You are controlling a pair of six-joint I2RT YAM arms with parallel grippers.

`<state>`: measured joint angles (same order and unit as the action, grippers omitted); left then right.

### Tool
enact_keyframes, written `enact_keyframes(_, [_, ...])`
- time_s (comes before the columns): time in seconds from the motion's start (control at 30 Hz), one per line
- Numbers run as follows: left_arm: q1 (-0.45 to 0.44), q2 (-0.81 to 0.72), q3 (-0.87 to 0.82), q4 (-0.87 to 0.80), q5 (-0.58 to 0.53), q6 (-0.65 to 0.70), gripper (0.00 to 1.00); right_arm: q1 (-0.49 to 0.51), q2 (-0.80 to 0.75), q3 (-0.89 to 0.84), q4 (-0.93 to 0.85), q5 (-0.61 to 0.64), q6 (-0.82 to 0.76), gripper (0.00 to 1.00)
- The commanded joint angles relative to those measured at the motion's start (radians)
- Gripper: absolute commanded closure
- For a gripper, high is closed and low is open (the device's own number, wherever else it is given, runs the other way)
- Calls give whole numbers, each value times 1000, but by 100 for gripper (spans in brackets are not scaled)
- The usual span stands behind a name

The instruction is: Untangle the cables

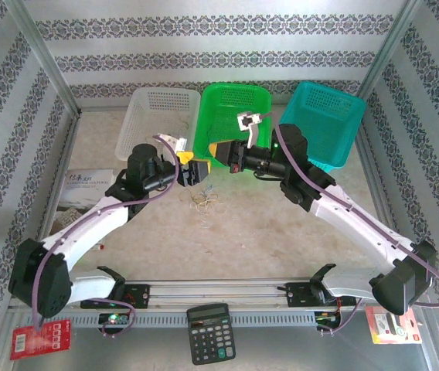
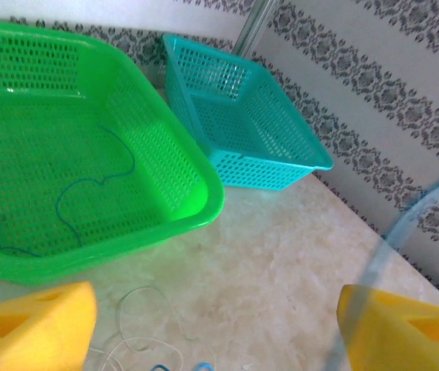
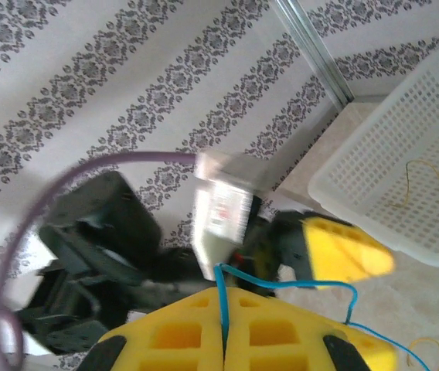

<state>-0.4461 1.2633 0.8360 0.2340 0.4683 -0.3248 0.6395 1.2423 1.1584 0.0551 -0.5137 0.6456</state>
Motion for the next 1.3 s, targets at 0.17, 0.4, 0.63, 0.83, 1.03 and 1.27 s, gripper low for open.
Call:
enact_keyframes(0.17, [-13,83,-72,249,78,-86,52,9,-1,181,2,8,-43,100])
enact_keyframes(0.4, [-13,143,-152,365,97,-148,56,9,46,317,18,7,-37,100])
enact_keyframes(0.63, [-13,216,-196,453,104,-193,68,2,103,444,20,10,-29,100])
enact_keyframes(0.83, [-12,239,-229,500,107,-222,74,-48,148,508,13,38,-24,100])
enact_keyframes(1.03, [-13,199,-255,506,108,-242,69,-147,198,532,20,50,1,100])
enact_keyframes(1.27, [-13,128,-264,467,99,-247,50,-247,302,590,12,61,-11,100])
